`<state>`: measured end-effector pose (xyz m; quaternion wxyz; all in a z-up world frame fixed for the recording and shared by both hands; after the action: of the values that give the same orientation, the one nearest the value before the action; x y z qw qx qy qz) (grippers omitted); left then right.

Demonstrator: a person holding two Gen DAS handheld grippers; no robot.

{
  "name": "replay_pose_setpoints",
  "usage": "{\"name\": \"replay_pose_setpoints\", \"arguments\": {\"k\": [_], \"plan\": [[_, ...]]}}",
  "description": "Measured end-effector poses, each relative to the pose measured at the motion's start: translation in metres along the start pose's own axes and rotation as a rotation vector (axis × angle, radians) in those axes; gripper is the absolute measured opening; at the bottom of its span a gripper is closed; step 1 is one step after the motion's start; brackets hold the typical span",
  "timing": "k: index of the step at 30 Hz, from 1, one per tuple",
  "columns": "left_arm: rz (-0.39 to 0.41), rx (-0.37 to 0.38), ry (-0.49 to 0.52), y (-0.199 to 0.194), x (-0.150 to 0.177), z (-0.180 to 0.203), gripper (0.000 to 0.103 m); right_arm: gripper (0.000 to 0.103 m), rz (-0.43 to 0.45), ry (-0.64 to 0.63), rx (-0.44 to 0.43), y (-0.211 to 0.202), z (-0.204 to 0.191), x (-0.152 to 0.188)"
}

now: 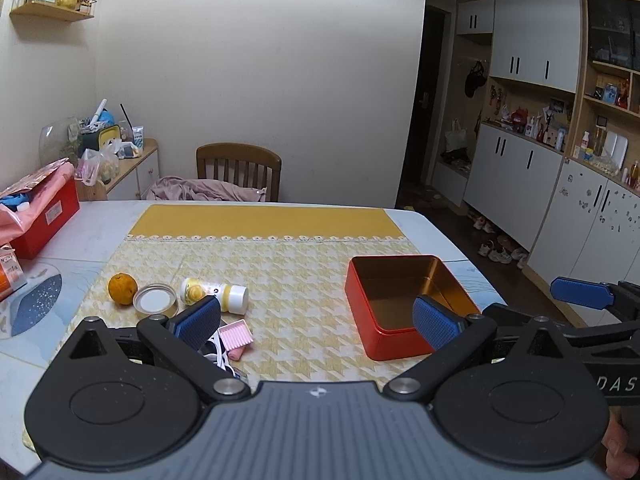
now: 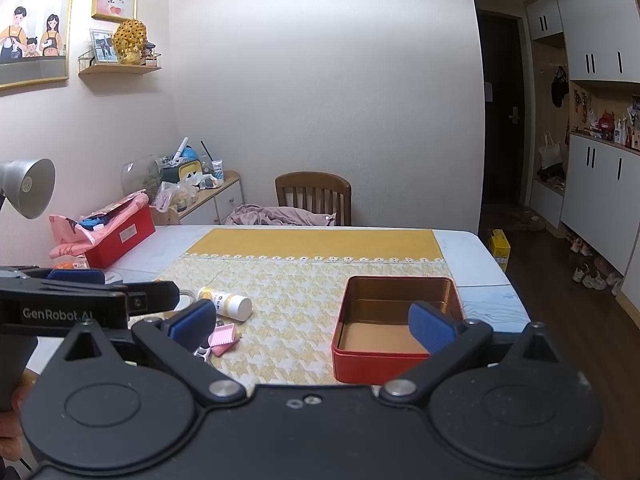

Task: Organize rigid objects
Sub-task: 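Move both tools toward the scattered objects on the cloth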

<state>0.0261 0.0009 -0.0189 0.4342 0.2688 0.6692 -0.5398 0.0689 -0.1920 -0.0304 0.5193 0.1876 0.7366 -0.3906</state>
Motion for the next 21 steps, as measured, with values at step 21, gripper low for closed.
{"name": "replay_pose_setpoints", "arguments": {"k": [21], "plan": [[-0.006,0.025,-0.059,0.003,-0.001,-0.021,0.103,0.103,-0.023,-0.056,-0.105,0.019,-0.021,0.001]]}}
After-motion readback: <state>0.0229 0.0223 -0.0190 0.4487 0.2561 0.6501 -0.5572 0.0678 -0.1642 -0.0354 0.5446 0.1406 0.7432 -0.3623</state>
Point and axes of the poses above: each gripper's, at about its wrist camera, not at the fingertips, and y roughly the way its jaws point, z to its right, x to its underside, the point moved 3 cm from there along y, roughly the way its jaws point, and after that the axes turned 14 degrees about -x, right-handed, at the moved point
